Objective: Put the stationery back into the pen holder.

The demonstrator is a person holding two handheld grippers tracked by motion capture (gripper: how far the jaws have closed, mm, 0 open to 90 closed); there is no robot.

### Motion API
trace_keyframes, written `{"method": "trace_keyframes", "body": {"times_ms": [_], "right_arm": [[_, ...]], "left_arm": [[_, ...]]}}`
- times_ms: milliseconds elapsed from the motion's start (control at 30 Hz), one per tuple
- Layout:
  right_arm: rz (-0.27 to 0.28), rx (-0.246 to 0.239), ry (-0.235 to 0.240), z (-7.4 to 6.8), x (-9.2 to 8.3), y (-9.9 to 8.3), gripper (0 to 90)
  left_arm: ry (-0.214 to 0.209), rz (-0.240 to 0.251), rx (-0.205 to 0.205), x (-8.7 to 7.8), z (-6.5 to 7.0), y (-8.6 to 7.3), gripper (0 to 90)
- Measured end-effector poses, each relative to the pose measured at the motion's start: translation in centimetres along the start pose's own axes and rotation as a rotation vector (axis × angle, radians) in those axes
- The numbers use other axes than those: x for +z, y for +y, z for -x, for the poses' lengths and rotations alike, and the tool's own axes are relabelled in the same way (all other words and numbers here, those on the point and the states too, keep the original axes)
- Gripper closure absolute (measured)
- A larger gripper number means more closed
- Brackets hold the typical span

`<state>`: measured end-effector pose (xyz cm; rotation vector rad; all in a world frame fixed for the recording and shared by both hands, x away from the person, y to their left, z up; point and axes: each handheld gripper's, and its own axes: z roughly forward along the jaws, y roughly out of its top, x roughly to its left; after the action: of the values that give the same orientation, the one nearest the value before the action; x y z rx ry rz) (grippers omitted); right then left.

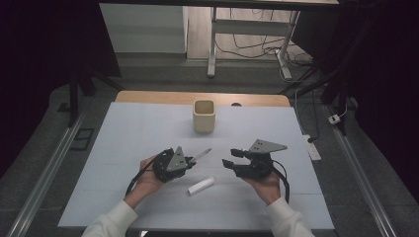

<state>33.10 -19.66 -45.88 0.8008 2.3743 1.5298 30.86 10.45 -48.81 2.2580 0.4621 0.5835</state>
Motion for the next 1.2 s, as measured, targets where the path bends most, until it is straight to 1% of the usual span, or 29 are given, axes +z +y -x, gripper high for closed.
{"method": "trace_keyframes", "body": {"times_ms": [100,200,333,467,600,667,700,800,867,933,1033,1133,1200], "right_arm": [[0.002,0.005,-0.008,0.3,-0.3,-0.5,44.4],[-0.022,-0.006,-0.032,0.4,-0.7,-1.2,44.1],[-0.044,0.005,-0.054,0.8,-1.2,-2.2,43.9],[-0.042,0.007,-0.08,1.1,-1.8,-2.9,43.9],[-0.052,0.007,-0.099,1.4,-2.6,-3.5,43.5],[-0.052,-0.001,-0.115,1.6,-3.1,-3.9,43.4],[-0.062,-0.001,-0.12,1.7,-3.4,-4.1,43.3],[-0.065,0.001,-0.139,2.1,-4.2,-4.8,42.8],[-0.061,0.007,-0.139,2.4,-4.8,-5.3,42.4],[-0.073,-0.002,-0.155,2.5,-5.4,-5.7,42.0],[-0.077,0.005,-0.167,2.7,-6.0,-6.3,41.8],[-0.091,-0.002,-0.183,2.9,-6.5,-6.8,41.5],[-0.091,-0.008,-0.192,2.9,-6.7,-7.0,41.2]], "left_arm": [[-0.002,0.008,-0.015,-0.1,-0.2,-0.1,78.4],[0.0,0.012,-0.023,-0.1,-0.3,-0.2,78.4],[0.0,0.014,-0.032,-0.2,-0.4,-0.4,78.4],[0.005,0.024,-0.041,-0.3,-0.6,-0.5,78.4],[0.012,0.031,-0.045,-0.5,-0.7,-0.6,78.4],[0.015,0.035,-0.05,-0.6,-0.8,-0.6,78.3],[0.016,0.038,-0.053,-0.6,-0.8,-0.6,78.4],[0.019,0.043,-0.06,-0.8,-1.0,-0.7,78.3],[0.023,0.047,-0.062,-0.8,-1.0,-0.8,78.4],[0.025,0.05,-0.064,-0.9,-1.1,-0.8,78.4],[0.028,0.052,-0.066,-0.9,-1.1,-0.8,78.4],[0.033,0.056,-0.067,-1.0,-1.1,-0.8,78.4],[0.035,0.063,-0.066,-1.1,-1.2,-0.8,78.3]]}}
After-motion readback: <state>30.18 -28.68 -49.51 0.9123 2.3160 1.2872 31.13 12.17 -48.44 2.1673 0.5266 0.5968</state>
